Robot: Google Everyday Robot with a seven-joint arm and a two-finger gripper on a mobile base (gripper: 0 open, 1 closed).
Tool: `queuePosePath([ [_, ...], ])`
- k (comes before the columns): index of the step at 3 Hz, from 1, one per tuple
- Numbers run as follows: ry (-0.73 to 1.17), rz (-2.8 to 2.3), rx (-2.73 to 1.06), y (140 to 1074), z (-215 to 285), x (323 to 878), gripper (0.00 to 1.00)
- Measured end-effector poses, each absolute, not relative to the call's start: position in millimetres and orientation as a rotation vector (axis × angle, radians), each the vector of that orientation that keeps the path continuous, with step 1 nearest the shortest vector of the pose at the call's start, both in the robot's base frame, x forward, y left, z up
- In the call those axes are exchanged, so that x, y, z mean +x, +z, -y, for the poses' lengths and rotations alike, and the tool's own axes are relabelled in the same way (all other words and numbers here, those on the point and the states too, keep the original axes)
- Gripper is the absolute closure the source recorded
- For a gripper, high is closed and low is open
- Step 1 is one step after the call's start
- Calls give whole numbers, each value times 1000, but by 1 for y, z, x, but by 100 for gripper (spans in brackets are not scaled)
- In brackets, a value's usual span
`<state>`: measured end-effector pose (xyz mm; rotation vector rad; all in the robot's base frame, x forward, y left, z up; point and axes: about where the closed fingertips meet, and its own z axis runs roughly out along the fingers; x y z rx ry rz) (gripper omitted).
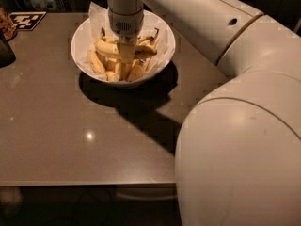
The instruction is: Pick banana from white bowl
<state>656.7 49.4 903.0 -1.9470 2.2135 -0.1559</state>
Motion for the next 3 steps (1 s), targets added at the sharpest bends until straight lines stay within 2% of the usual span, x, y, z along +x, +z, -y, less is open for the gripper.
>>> queuePosePath([
  [3,259,-1924,-1991,945,-30,571,100],
])
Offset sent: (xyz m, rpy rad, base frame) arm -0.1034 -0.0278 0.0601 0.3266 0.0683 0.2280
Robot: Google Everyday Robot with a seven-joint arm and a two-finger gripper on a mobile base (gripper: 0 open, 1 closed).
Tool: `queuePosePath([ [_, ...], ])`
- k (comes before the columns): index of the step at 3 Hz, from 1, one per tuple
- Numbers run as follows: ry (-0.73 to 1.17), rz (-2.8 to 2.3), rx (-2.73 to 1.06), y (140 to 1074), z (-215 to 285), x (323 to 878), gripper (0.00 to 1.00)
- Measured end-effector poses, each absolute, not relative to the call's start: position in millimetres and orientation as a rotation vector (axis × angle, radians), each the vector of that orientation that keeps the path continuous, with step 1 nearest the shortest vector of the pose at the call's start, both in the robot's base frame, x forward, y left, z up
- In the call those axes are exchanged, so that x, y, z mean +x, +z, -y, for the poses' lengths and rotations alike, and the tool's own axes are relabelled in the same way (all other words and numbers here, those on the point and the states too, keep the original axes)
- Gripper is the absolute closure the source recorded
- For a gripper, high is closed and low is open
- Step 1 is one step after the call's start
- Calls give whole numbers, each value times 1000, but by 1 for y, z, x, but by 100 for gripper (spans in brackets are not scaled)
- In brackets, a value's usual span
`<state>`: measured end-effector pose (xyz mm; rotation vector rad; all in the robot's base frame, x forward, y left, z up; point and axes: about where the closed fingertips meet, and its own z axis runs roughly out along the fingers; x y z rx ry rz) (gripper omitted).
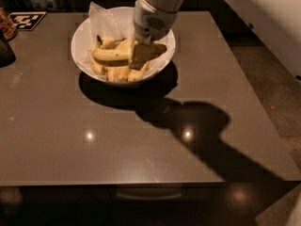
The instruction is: Pick banana from white bowl
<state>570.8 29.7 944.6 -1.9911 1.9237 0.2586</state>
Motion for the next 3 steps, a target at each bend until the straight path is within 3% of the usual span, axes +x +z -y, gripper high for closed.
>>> queuePosePath([
  [2,466,-1842,-1935,963,14,504,100],
  [3,467,-1844,-1930,963,16,504,100],
])
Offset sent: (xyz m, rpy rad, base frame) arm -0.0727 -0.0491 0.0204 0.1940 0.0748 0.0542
